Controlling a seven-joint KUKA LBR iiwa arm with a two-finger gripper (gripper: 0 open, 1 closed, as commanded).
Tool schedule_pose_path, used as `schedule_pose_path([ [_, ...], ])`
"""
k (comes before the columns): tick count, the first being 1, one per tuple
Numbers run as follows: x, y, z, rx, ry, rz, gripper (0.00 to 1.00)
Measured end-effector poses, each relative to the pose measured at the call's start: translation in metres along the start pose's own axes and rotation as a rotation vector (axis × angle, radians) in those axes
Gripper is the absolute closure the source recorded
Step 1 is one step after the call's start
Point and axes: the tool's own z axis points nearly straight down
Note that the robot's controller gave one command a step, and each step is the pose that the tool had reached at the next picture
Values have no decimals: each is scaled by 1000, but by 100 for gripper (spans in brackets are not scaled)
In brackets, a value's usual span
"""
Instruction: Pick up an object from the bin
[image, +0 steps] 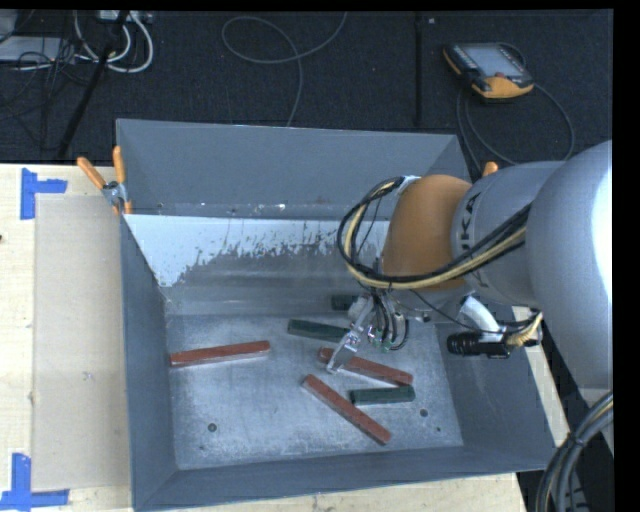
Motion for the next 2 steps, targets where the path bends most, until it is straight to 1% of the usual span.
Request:
schedule_pose_path([
  [1,1,-1,1,1,1,13,100],
  [2,1,-1,1,1,1,12,100],
])
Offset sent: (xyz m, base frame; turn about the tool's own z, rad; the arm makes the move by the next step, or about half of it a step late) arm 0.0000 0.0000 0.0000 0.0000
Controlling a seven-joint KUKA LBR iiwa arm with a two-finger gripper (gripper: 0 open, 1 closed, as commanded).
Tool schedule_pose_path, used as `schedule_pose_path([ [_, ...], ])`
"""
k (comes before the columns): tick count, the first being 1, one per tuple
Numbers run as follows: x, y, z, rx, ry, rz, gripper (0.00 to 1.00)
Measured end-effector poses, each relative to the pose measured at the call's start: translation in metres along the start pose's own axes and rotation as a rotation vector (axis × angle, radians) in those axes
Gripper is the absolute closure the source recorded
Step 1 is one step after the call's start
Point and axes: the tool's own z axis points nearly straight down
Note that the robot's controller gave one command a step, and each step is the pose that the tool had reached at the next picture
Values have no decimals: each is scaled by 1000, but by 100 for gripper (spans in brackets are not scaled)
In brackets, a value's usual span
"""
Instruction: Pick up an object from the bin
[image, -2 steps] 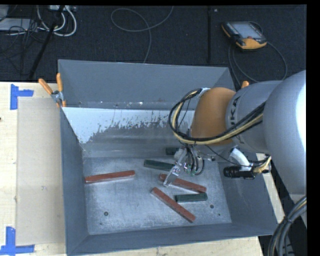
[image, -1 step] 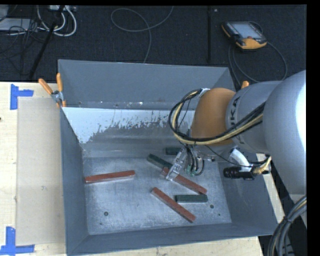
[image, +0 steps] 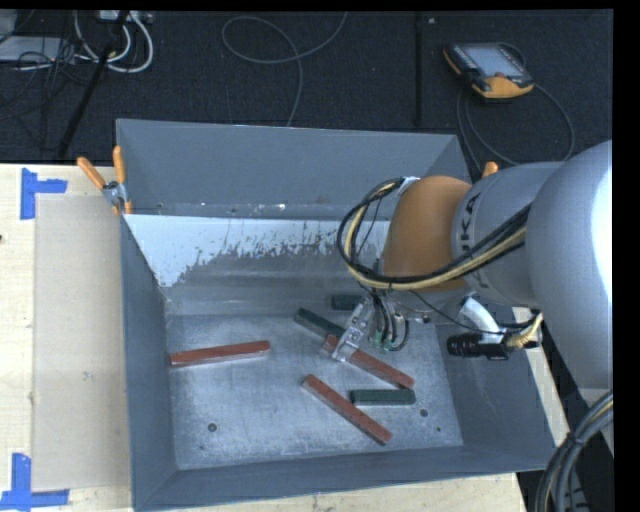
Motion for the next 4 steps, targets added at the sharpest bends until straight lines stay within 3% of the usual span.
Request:
schedule_pose_path([
  [4,0,0,-25,-1,0,-1,100],
])
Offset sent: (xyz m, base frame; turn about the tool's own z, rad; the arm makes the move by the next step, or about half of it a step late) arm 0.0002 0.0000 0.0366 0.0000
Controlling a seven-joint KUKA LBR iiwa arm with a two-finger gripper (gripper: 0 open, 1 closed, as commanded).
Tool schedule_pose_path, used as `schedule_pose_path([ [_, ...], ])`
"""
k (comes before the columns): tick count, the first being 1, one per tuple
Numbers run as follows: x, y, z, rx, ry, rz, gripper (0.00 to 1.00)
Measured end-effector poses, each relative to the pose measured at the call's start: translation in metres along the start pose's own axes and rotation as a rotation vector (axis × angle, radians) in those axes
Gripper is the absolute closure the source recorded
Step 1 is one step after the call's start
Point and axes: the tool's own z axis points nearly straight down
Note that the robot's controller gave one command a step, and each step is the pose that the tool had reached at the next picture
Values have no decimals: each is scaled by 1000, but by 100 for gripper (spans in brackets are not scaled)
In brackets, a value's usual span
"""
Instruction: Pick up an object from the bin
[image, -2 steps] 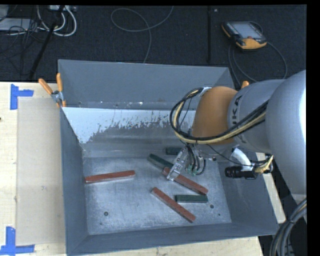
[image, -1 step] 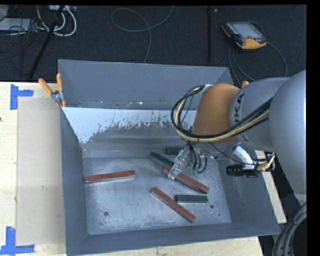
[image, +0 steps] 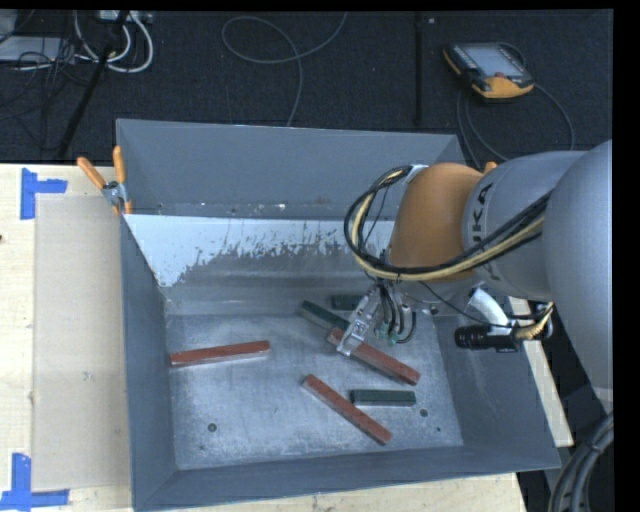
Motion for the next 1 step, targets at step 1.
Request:
schedule_pose_path([
  [1,0,0,-3,-1,-1,0,100],
])
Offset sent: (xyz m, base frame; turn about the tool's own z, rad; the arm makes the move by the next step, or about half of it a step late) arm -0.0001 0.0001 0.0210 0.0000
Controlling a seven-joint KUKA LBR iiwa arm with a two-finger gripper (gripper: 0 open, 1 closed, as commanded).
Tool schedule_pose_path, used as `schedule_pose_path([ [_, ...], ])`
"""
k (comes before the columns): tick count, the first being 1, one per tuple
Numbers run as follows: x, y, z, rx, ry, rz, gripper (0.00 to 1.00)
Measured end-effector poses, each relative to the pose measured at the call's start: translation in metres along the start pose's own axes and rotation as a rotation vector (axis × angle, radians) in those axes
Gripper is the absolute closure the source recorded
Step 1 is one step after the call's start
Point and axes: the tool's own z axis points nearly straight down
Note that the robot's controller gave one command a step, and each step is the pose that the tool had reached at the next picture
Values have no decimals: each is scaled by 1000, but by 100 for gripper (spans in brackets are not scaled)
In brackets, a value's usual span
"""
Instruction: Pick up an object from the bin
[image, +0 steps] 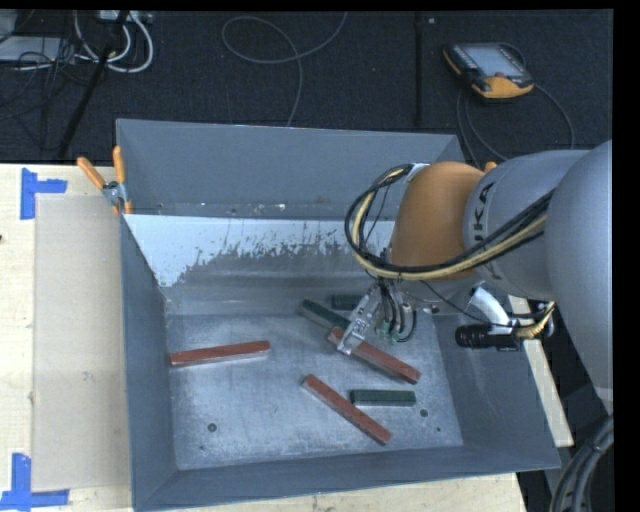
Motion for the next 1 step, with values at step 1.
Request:
schedule_pose_path([
  [1,0,0,3,1,0,0,100],
])
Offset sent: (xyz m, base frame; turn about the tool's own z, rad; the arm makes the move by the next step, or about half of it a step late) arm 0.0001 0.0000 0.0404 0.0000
